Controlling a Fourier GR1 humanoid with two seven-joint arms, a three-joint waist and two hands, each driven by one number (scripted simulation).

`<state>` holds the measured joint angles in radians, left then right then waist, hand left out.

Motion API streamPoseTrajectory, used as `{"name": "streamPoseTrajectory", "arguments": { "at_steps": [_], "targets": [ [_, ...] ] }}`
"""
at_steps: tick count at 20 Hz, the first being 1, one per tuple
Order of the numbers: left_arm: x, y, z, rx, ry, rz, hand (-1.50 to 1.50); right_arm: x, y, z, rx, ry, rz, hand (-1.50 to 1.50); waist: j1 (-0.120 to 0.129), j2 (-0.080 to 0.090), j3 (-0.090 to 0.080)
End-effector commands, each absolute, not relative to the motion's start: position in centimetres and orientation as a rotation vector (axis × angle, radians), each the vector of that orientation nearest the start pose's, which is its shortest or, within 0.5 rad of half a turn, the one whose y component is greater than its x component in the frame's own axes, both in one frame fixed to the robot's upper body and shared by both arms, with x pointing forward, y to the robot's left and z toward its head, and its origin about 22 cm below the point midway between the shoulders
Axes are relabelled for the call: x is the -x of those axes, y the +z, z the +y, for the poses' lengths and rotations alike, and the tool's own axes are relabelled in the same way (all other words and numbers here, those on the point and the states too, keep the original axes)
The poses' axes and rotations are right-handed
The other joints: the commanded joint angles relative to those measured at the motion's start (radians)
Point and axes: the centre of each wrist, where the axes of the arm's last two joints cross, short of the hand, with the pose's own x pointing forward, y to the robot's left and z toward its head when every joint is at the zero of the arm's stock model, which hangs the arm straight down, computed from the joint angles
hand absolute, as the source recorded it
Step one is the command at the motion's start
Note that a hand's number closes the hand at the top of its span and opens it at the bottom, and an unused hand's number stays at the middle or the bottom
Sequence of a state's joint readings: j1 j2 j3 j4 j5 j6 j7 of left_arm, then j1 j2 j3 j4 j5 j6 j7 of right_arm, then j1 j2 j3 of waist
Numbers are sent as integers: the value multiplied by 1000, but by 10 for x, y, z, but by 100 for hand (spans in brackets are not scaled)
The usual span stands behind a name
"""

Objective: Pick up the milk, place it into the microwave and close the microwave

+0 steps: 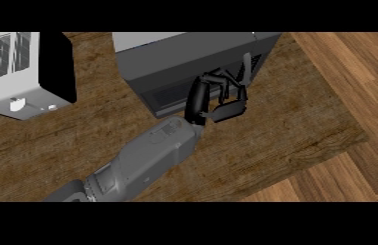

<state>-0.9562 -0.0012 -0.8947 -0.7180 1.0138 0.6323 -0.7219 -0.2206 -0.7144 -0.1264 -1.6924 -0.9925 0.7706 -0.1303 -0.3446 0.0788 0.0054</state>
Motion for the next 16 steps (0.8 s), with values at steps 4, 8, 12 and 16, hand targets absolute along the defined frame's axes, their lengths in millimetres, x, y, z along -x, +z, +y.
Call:
{"name": "streamPoseTrajectory", "arguments": {
  "at_steps": [4, 8, 12, 16],
  "targets": [
    [-361, 3, 31, -14, -59, -1789, 150, -270, 185, -365, -902, 594, -2014, -150, 24, 10, -4],
    [-358, -5, 36, -40, -2, -1733, 150, -266, 186, -368, -900, 582, -2023, -150, 57, 3, -7],
    [-355, -10, 38, -15, -5, -1712, -150, -260, 189, -375, -879, 571, -2023, -150, 67, -2, -7],
    [-355, -10, 37, -1, 1, -1710, -150, -255, 191, -377, -868, 582, -2004, -150, 67, -5, -8]
  ]
}}
